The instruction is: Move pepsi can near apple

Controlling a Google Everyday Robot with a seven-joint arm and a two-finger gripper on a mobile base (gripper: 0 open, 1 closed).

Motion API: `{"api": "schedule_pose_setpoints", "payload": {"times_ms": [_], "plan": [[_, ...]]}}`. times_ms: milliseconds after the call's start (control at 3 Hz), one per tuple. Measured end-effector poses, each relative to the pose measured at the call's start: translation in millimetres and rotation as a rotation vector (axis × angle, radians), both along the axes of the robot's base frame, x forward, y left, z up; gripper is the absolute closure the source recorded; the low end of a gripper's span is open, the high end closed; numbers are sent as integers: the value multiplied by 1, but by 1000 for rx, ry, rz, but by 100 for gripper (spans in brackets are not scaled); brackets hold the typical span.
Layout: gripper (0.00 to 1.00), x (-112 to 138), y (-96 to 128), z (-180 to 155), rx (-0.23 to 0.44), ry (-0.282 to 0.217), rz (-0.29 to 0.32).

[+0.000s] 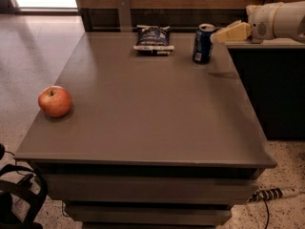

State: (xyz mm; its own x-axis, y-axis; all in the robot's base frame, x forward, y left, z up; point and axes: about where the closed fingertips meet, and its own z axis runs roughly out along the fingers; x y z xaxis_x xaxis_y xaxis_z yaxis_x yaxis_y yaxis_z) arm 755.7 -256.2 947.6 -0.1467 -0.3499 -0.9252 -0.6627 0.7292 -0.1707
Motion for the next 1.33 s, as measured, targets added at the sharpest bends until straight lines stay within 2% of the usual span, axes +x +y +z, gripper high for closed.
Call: {"api": "schedule_pose_setpoints", "payload": {"times_ms": [333, 667, 1333], "plan": [[0, 17, 11, -23, 59, 13, 14], [0, 23, 19, -40, 114, 15, 27], [0, 16, 45, -58, 193, -8, 69]]}}
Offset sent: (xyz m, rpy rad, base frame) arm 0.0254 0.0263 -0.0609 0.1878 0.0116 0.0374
